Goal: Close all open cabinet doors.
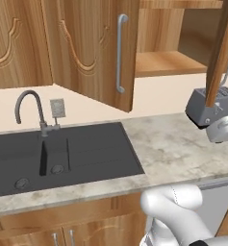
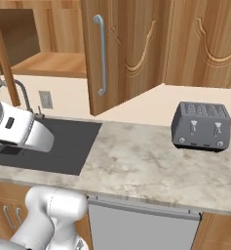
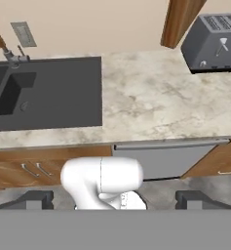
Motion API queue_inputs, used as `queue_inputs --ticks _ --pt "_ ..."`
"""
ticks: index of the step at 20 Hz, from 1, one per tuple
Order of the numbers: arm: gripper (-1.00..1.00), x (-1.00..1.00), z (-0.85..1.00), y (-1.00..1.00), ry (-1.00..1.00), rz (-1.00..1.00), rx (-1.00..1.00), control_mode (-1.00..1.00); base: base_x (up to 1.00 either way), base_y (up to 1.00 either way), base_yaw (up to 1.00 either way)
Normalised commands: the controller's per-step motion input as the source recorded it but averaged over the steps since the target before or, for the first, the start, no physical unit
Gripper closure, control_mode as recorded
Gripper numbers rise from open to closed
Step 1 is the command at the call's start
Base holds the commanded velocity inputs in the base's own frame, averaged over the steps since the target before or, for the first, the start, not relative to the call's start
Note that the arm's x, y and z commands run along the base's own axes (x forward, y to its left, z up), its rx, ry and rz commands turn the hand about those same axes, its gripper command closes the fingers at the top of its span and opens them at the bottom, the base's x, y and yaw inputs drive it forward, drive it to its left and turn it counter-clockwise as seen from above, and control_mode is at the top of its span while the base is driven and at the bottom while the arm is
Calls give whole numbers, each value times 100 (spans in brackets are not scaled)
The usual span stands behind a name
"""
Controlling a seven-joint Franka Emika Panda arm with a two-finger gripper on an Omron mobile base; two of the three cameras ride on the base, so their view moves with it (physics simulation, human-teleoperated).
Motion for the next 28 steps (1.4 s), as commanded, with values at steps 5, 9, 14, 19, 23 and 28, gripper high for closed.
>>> queue_inputs --ticks 5,9,14,19,23,28 --pt "-100 0 0 0 0 0 0 100 14 -11 0" --pt "-100 0 0 0 0 0 0 100 26 0 0" --pt "-100 0 0 0 0 0 0 100 37 0 1" --pt "-100 0 0 0 0 0 0 100 45 0 0" --pt "-100 0 0 0 0 0 0 100 40 0 0" --pt "-100 0 0 0 0 0 0 100 35 0 0"
